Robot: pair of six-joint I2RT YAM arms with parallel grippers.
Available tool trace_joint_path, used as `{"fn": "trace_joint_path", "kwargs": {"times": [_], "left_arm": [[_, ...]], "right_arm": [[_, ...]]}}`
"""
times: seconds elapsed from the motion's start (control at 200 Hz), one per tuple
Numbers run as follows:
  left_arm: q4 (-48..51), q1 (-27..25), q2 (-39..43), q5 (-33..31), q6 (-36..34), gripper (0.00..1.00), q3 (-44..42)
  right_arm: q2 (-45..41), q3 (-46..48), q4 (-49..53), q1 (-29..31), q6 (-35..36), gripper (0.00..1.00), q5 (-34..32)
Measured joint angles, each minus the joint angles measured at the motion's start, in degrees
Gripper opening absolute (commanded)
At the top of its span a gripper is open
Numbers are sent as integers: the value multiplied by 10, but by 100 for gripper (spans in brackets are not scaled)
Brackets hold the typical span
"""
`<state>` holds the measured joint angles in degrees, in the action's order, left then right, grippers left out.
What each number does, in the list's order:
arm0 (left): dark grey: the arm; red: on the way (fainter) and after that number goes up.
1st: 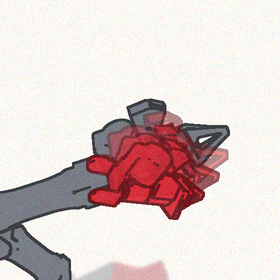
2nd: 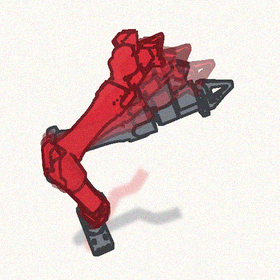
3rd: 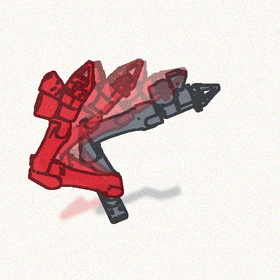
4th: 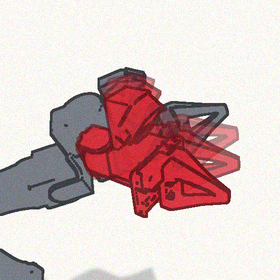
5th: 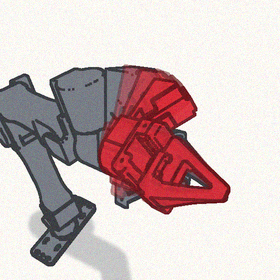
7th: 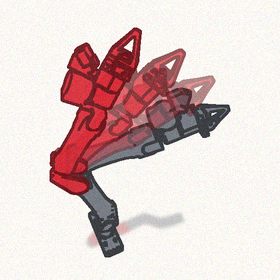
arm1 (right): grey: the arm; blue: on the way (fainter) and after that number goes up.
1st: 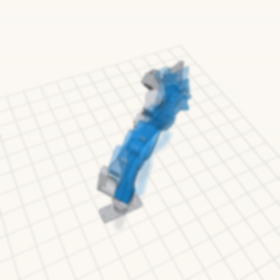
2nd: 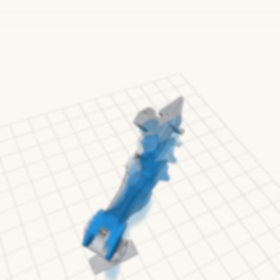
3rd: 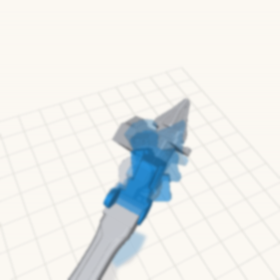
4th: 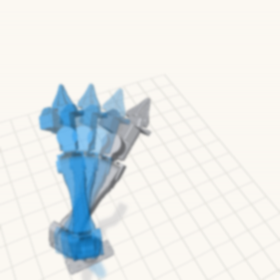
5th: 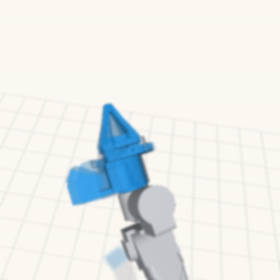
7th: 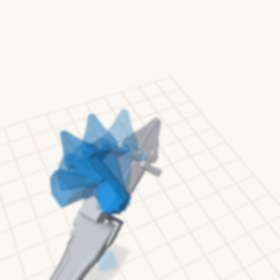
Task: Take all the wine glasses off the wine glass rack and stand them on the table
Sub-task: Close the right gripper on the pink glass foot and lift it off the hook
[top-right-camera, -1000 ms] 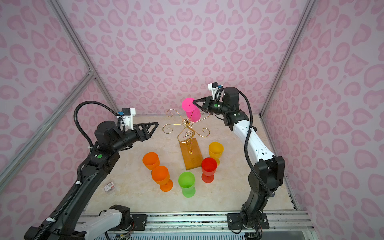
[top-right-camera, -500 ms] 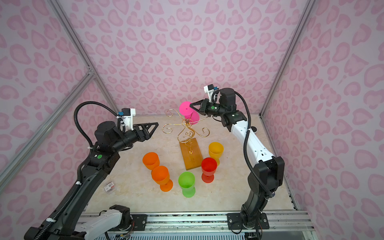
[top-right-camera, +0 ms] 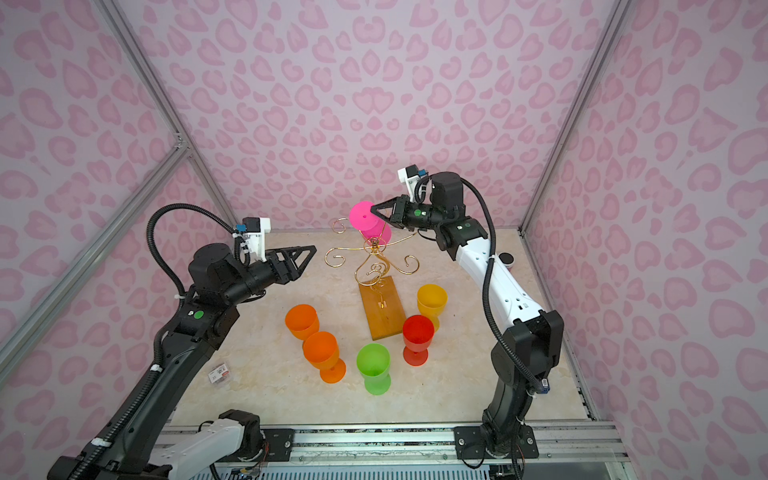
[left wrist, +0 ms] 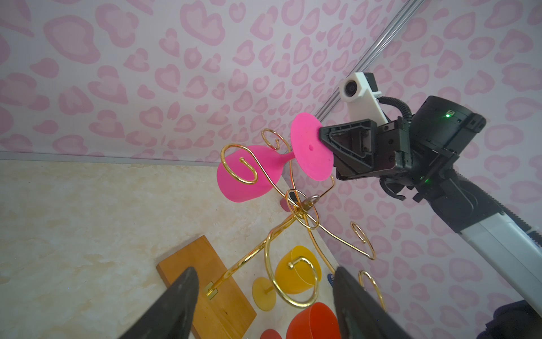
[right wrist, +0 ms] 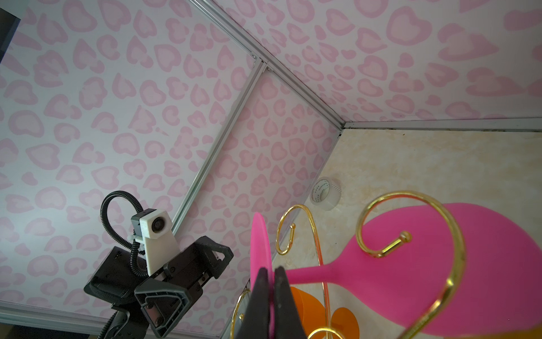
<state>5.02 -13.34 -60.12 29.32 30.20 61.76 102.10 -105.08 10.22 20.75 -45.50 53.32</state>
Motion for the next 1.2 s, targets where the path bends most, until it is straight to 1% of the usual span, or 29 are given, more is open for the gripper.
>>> {"fn": "trace_joint_path", "kwargs": {"times": [0.27,0.825,1.075,1.2], "left_arm": [[0,0,4,0,-2,74,-1],[11,0,12,-2,-4,76,-2],[14,0,16,-2,-9,78,-2],[17,0,16,-3,-13,80,-1]], "right_arm": [[31,-41,8,5,-2,0,1],[114,-147,-6,-5,-37,0,-6],[122,-143,-84,-26,-80,0,-6],[107,-103,-160,-37,-127,0,-3]]}}
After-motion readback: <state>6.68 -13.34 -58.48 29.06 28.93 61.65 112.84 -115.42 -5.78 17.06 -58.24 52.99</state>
